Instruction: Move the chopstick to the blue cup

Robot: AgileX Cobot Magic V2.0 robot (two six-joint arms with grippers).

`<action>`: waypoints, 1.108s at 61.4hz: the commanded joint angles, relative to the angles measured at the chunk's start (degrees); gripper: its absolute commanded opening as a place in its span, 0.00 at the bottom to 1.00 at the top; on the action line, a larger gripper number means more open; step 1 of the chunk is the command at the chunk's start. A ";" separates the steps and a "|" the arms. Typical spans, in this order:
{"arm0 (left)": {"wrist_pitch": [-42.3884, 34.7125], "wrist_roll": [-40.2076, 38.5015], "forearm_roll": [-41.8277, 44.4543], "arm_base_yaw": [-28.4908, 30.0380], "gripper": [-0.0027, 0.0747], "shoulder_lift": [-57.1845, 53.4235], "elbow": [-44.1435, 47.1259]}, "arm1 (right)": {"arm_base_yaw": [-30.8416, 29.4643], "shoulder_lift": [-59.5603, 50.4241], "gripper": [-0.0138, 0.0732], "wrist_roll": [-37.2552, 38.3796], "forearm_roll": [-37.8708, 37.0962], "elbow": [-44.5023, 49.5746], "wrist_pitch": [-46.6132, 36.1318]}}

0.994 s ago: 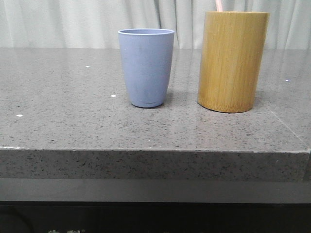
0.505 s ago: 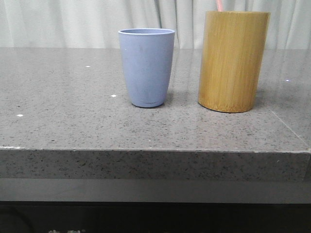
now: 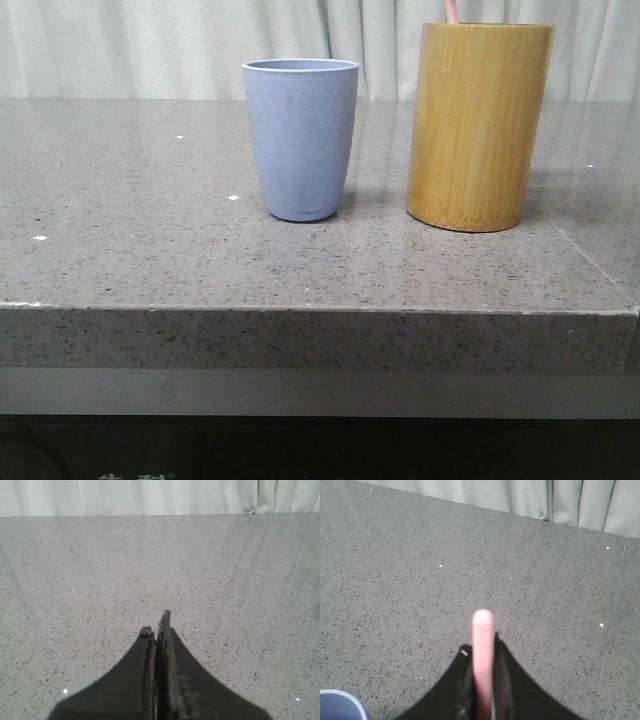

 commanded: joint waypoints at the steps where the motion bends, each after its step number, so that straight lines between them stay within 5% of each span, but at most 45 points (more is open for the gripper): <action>1: -4.89 -0.40 -0.64 -0.04 0.01 0.39 -1.44 | 0.00 -2.20 0.12 -0.63 -0.26 -2.20 -4.72; 18: -4.89 -0.40 -0.64 -0.04 0.01 0.39 -1.44 | 0.00 -7.89 0.09 -0.63 -0.36 -2.30 -6.89; 38: -4.89 -0.40 -0.64 -0.04 0.01 0.39 -1.44 | 0.29 -17.50 0.09 -0.63 -0.43 -3.13 -20.29; 68: -4.89 -0.40 -0.64 -0.04 0.01 0.39 -1.44 | 14.96 -6.54 0.09 -0.63 -0.43 -4.78 -24.29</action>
